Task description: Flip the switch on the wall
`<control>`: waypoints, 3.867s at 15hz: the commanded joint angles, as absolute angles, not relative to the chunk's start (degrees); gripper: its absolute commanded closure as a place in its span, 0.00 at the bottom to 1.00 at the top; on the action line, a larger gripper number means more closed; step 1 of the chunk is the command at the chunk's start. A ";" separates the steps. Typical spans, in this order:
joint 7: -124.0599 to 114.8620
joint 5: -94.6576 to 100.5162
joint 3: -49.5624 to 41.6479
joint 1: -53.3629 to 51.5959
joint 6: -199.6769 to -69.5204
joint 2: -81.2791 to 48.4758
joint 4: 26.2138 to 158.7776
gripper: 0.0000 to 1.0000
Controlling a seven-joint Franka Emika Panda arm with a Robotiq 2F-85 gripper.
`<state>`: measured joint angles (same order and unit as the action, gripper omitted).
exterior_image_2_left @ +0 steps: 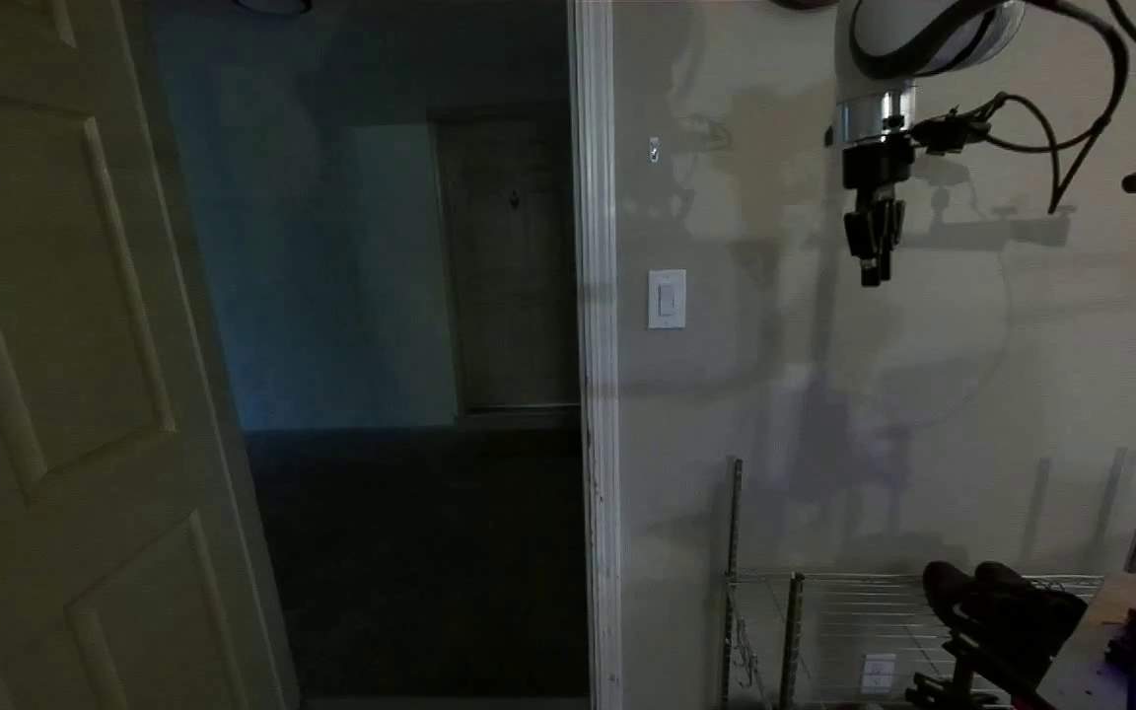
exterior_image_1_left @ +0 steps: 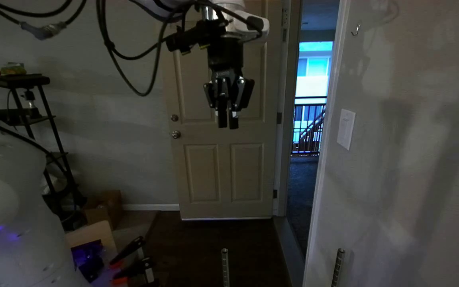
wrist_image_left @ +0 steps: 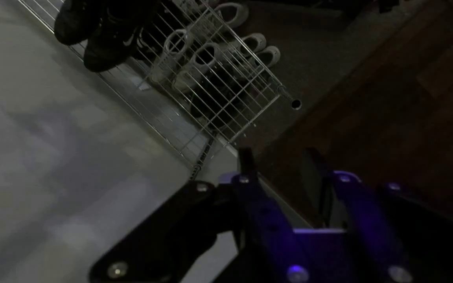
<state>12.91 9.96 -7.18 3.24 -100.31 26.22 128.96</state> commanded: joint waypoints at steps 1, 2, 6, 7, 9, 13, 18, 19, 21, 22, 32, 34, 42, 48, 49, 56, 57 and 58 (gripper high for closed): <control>12.30 6.33 -7.07 1.85 -108.65 19.91 127.80 0.93; 12.52 5.33 -6.97 1.57 -111.32 17.96 127.49 0.94; 11.18 2.18 -6.11 1.26 -122.40 11.54 126.23 1.00; 10.27 2.21 -5.75 1.39 -125.07 10.13 125.79 0.96; 8.37 2.45 -5.30 1.69 -130.08 6.86 124.35 0.96; 5.42 6.67 -4.57 2.34 -142.67 2.45 122.73 0.96; -0.50 14.77 -5.11 3.01 -152.50 -2.01 120.12 0.95; -1.40 16.07 -5.27 3.08 -153.42 -2.69 119.47 0.95; -2.57 18.14 -5.65 3.02 -154.36 -4.10 117.96 0.96; -2.42 18.35 -5.74 2.95 -154.32 -4.95 116.96 0.95; -2.56 16.95 -7.04 1.83 -149.26 -17.76 99.96 0.95; -2.26 16.35 -7.31 1.97 -147.87 -19.73 97.35 0.95; -7.68 17.26 -9.79 0.94 -144.38 -25.83 86.77 0.95; -8.89 14.66 -9.38 1.87 -139.28 -29.71 81.76 0.96; -9.15 14.66 -9.39 1.79 -138.78 -30.05 81.23 0.96; -6.93 9.77 -7.00 3.25 -134.44 -26.09 85.42 0.95; -6.17 7.90 -6.28 3.71 -133.64 -25.69 85.81 0.95; -5.75 6.26 -5.70 4.01 -132.94 -24.68 87.02 0.96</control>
<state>-8.30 10.84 -8.21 2.39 -135.54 -28.85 82.62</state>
